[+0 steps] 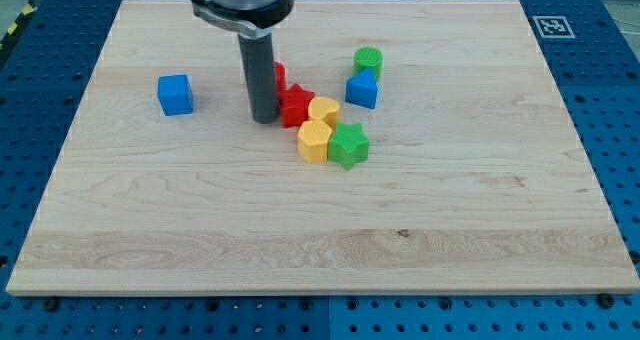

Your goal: Slightly push blue cube upwards

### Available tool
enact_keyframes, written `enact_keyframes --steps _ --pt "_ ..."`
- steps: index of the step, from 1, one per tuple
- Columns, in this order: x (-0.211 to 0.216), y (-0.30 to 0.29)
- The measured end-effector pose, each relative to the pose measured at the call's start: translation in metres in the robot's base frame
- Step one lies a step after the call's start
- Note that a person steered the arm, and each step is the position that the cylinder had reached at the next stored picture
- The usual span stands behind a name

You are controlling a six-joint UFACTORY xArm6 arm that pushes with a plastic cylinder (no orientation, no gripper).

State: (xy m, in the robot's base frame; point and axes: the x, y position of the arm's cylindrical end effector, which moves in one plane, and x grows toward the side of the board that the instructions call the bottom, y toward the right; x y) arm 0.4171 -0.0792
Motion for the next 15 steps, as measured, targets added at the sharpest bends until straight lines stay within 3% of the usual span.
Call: enact_keyframes --steps 3,4,8,10,13,15 --pt "0.038 -0.091" --pt "0.038 -0.096" --pt "-0.018 -0.079" --pt "-0.008 -0.136" --pt "-0.053 -0.128" --pt "-0.045 -0.128"
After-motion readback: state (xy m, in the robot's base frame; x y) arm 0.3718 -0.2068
